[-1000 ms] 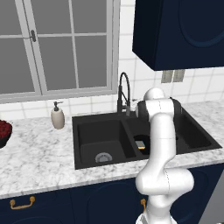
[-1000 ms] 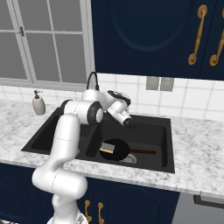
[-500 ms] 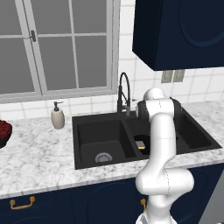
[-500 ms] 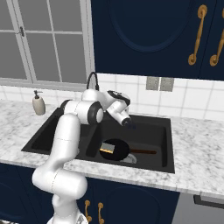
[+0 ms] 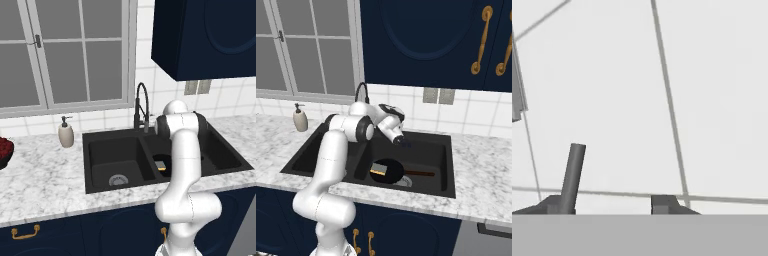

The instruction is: Pick the pan and sponge and place them into the sink. Then turn on the water.

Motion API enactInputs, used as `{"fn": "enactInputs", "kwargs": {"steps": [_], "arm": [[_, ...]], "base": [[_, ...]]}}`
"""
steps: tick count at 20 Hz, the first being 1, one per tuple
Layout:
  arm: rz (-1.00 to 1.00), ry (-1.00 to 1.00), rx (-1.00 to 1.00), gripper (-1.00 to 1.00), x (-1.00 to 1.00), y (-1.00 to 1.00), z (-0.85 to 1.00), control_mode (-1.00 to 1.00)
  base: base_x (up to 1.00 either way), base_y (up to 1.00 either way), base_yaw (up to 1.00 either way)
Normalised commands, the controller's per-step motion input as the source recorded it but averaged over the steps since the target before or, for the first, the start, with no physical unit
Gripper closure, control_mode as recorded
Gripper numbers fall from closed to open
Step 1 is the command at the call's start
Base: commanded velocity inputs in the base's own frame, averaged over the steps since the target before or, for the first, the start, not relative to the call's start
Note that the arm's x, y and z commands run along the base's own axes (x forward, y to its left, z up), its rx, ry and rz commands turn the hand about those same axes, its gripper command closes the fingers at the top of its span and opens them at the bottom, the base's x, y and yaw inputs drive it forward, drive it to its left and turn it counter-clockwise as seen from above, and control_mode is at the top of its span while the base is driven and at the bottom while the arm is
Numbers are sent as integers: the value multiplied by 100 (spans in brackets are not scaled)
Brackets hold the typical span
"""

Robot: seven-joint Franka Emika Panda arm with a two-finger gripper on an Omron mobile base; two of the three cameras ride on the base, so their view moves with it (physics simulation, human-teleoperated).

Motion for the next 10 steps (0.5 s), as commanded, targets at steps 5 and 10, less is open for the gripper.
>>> {"fn": "enactInputs", "kwargs": {"steps": [5,10], "arm": [[0,0,15,100,54,-45,-7,-100],[0,0,16,100,63,-49,-18,-100]], "base": [[0,0,0],[0,0,0]]}}
